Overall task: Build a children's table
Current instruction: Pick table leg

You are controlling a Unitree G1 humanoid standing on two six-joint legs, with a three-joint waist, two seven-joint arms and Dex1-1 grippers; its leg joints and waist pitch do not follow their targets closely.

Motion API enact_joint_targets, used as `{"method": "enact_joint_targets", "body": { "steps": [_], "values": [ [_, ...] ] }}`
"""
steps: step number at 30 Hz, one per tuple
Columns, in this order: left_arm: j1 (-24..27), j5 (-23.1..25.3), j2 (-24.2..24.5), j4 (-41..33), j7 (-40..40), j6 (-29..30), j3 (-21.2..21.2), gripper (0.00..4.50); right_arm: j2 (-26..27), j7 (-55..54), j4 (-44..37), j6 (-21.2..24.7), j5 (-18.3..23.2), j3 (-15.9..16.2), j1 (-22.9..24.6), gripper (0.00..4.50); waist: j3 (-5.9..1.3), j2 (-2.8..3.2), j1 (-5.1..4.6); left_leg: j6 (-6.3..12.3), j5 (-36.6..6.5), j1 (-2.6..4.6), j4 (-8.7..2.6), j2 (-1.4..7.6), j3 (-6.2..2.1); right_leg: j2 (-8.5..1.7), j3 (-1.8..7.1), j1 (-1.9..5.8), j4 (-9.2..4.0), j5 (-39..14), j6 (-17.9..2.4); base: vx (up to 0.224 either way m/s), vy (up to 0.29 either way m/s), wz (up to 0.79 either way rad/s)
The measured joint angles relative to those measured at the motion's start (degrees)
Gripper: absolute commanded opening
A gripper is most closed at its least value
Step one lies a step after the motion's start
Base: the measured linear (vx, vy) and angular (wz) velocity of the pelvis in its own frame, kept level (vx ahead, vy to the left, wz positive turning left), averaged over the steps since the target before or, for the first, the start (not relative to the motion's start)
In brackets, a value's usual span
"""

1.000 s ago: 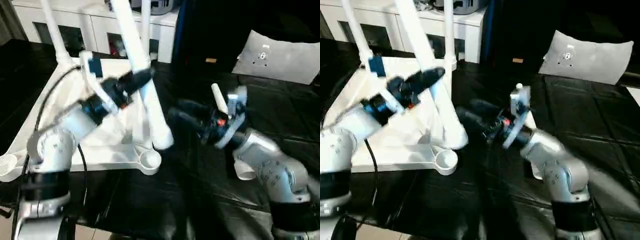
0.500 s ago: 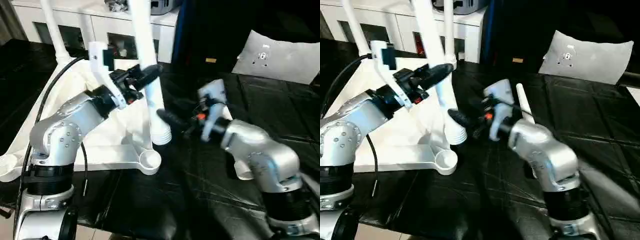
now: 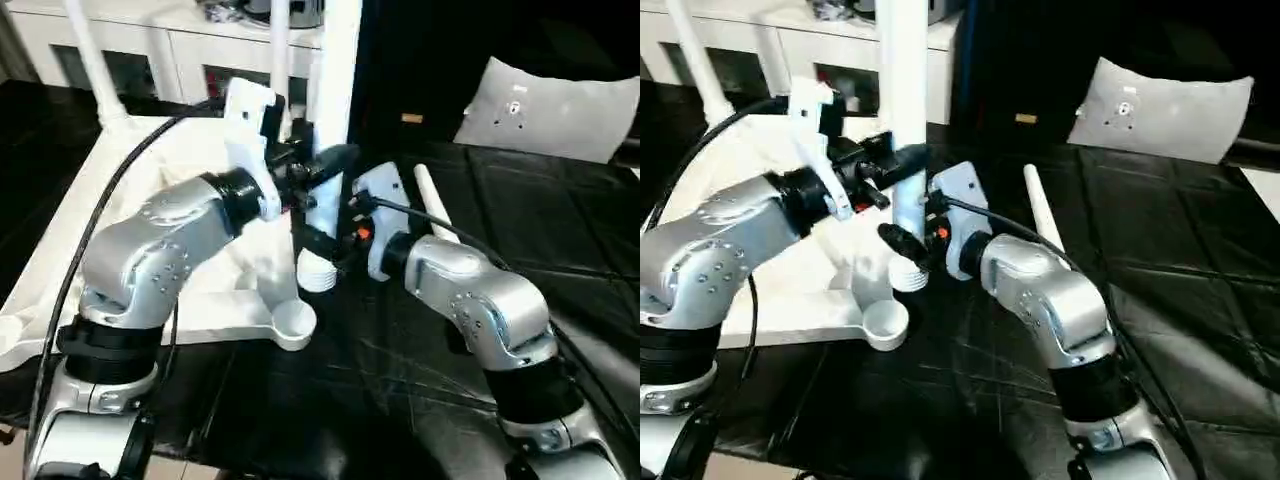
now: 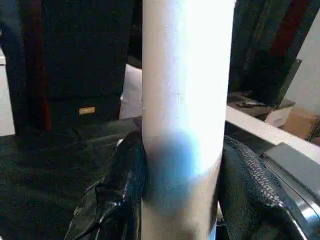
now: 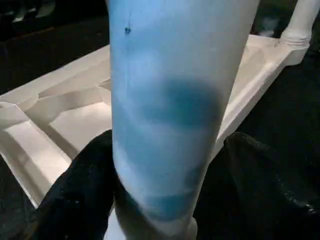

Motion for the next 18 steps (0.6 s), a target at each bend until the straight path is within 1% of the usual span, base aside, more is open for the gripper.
{"method": "enact_joint_targets", "body": {
  "steps": [1, 3, 4, 6, 14, 18],
  "values": [
    [-0.1, 0.2, 0.0, 0.0, 0.0, 0.0, 0.0, 1.79, 0.0, 0.1, 0.0, 0.6, 0.0, 0.1, -0.3, 3.1, 0.0, 0.0, 0.0, 0.0, 0.0, -0.01, 0.0, 0.0, 0.0, 0.0, 0.0, -0.01, 0.0, 0.0, 0.0, 0.0, 0.0, 0.0],
    [-0.7, 0.3, 0.0, 0.0, 0.0, 0.1, 0.0, 1.79, 0.0, 0.2, 0.0, 1.3, 0.0, 0.4, -0.6, 2.87, 0.01, -0.01, 0.08, -0.01, 0.0, -0.02, 0.01, 0.0, 0.0, 0.0, 0.0, 0.0, 0.0, 0.0, 0.0, 0.0, 0.0, 0.0],
    [-1.0, 0.4, 0.0, 0.0, 0.0, 0.1, 0.0, 1.79, 0.0, 0.2, 0.1, 1.8, 0.0, 0.5, -0.6, 2.87, 0.01, -0.01, 0.11, -0.01, 0.0, -0.02, 0.02, 0.0, 0.0, 0.0, 0.0, 0.0, 0.0, 0.0, 0.0, 0.0, 0.0, 0.0],
    [-1.5, 0.4, -0.1, 0.0, -0.2, 0.1, 0.0, 1.79, 0.4, 0.2, 0.3, 2.5, 0.1, 0.6, -0.6, 2.69, 0.01, -0.02, 0.08, -0.02, 0.0, -0.03, 0.03, 0.0, 0.0, 0.0, 0.01, 0.0, 0.0, 0.0, 0.0, 0.0, 0.0, 0.0],
    [-1.5, 1.1, -0.3, 0.0, -0.9, 0.2, -0.4, 1.79, 1.1, 0.2, 0.4, 3.3, 0.2, 0.4, -0.6, 2.69, 0.01, -0.02, 0.07, -0.03, 0.0, -0.02, 0.03, 0.0, 0.0, -0.01, 0.0, -0.02, 0.05, 0.0, 0.0, 0.0, 0.0, 0.0],
    [-1.5, 1.1, -0.2, 0.0, -1.3, 0.7, -1.0, 1.79, 1.6, 0.0, 0.4, 3.3, 0.2, -0.2, -0.7, 2.69, 0.01, -0.02, 0.11, -0.28, 0.2, -0.02, 0.03, 0.0, 0.0, -0.01, 0.0, -0.02, 0.05, 0.0, 0.0, 0.0, 0.0, 0.0]
  ]
}}
